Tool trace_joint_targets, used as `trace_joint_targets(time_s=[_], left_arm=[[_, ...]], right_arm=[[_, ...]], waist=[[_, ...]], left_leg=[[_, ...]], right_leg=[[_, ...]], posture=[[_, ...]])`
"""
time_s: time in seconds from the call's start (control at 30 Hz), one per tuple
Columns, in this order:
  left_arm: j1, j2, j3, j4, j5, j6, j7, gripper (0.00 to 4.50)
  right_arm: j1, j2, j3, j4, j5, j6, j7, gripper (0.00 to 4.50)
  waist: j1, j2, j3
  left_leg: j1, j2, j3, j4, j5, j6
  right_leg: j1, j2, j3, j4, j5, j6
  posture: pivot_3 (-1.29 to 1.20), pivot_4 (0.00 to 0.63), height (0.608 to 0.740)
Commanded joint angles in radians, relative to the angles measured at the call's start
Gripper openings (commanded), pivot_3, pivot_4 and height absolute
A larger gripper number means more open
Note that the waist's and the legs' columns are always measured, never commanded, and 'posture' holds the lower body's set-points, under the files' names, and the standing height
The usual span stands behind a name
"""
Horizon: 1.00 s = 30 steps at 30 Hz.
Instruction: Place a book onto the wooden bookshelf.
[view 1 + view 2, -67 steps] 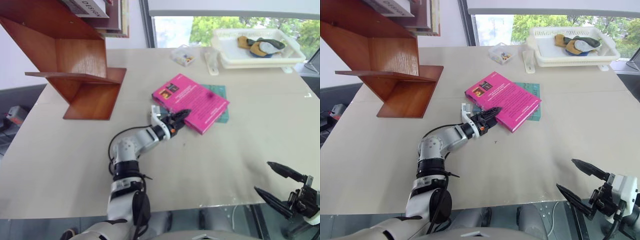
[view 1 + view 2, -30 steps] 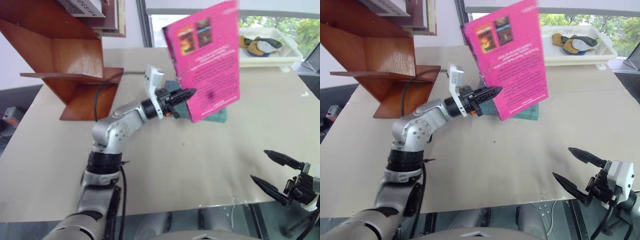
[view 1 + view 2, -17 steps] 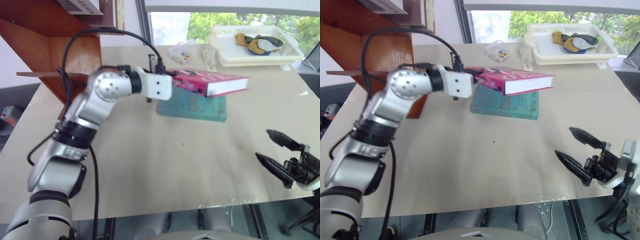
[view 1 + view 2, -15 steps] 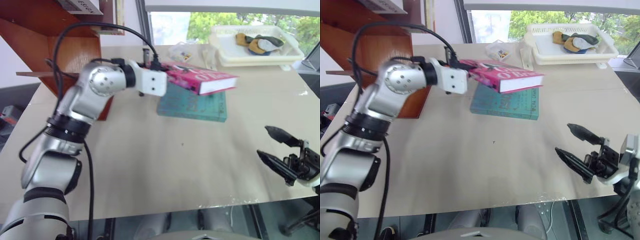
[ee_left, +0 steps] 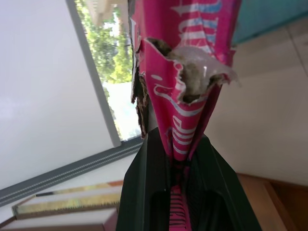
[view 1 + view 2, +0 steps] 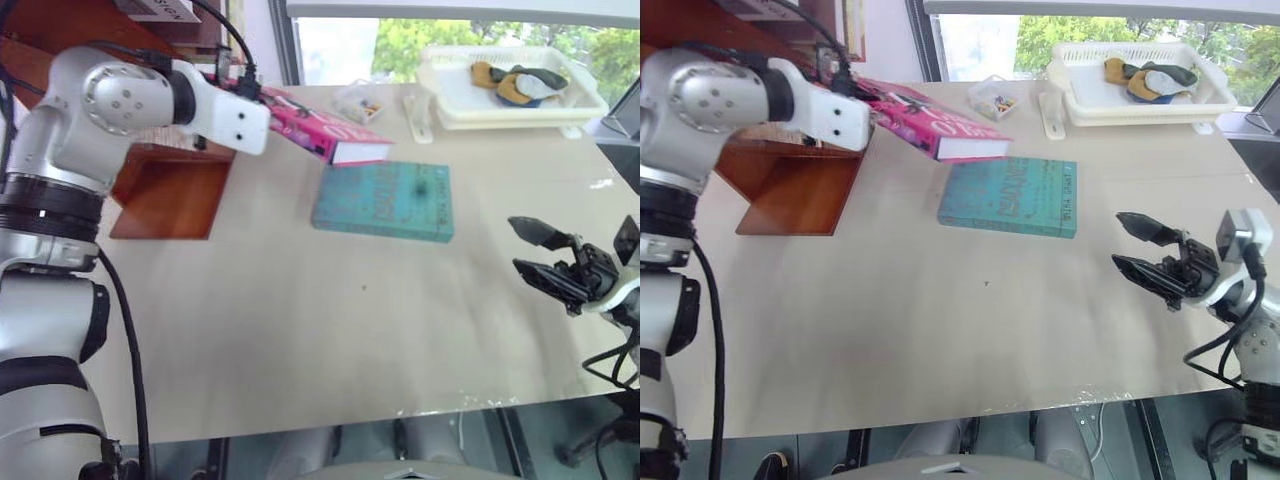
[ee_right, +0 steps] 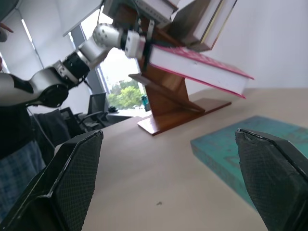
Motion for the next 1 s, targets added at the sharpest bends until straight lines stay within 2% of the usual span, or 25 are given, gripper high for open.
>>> trace_joint_targets(time_s=[0.03,0.17,0.23,0.27,0.33,0.47,0.63,0.8,1.0], left_arm=[[0.012,0.121,0.109,-0.116,-0.107,0.033,-0.127,0.0],[0.059,0.203,0.205,-0.202,-0.217,0.074,-0.194,0.0],[0.121,0.271,0.259,-0.256,-0.305,0.044,-0.259,0.0],[0.183,0.324,0.313,-0.29,-0.35,0.087,-0.294,0.0],[0.288,0.413,0.402,-0.308,-0.372,0.122,-0.32,0.0],[0.49,0.515,0.604,-0.3,-0.347,0.189,-0.33,0.0],[0.655,0.555,0.764,-0.212,-0.26,0.136,-0.299,0.0],[0.732,0.587,0.763,-0.079,-0.198,0.041,-0.196,0.0],[0.686,0.593,0.617,0.021,-0.191,-0.028,-0.062,0.0]], right_arm=[[-0.072,0.0,0.019,0.049,-0.02,0.02,0.043,4.5],[-0.113,0.01,0.037,0.058,-0.03,0.041,0.059,4.5],[-0.125,0.008,0.034,0.049,-0.03,0.055,0.058,4.5],[-0.133,-0.007,0.027,0.036,-0.023,0.073,0.06,4.5],[-0.146,-0.031,0.012,0.012,-0.005,0.107,0.057,4.5],[-0.186,-0.059,-0.008,0.02,0.01,0.143,0.06,4.5],[-0.23,-0.078,-0.002,0.062,0.005,0.178,0.103,4.5],[-0.263,-0.077,-0.015,0.068,0.02,0.217,0.096,4.5],[-0.267,-0.074,-0.035,0.051,0.022,0.214,0.089,4.5]], waist=[[-0.013,0.001,0.0],[-0.023,0.001,0.0],[-0.027,0.001,0.0],[-0.027,0.001,0.0],[-0.03,0.003,0.001],[-0.025,0.004,0.002],[-0.016,0.004,0.002],[-0.019,0.004,0.002],[-0.024,0.004,0.002]], left_leg=[[0.0,0.0,0.0,0.0,0.0,0.0],[-0.001,-0.002,-0.002,0.001,0.0,0.0],[-0.001,-0.002,-0.002,0.001,0.0,0.0],[-0.001,-0.002,-0.002,0.001,0.0,0.0],[-0.001,-0.002,-0.002,0.001,0.0,0.0],[-0.001,-0.002,-0.003,0.0,0.0,0.0],[0.0,-0.003,-0.003,0.001,0.0,0.0],[0.0,-0.004,-0.003,0.001,0.0,0.0],[0.0,-0.004,-0.002,-0.001,0.0,0.0]], right_leg=[[0.0,0.0,-0.001,0.0,0.0,0.0],[-0.001,-0.003,-0.004,0.002,0.0,0.0],[-0.001,-0.004,-0.004,0.001,0.0,0.0],[-0.002,-0.004,-0.004,0.002,0.0,0.0],[-0.003,-0.004,-0.003,0.002,0.0,0.0],[-0.003,-0.003,-0.004,0.001,0.0,0.0],[-0.002,-0.004,-0.006,0.002,0.0,0.0],[-0.002,-0.004,-0.005,0.002,0.0,0.0],[-0.002,-0.005,-0.004,0.002,0.0,0.0]], posture=[[0.0,0.15,0.74],[0.0,0.15,0.74],[0.0,0.15,0.74],[0.0,0.15,0.74],[0.0,0.15,0.74],[0.0,0.15,0.74],[0.0,0.15,0.74],[0.0,0.15,0.74],[0.0,0.15,0.74]])
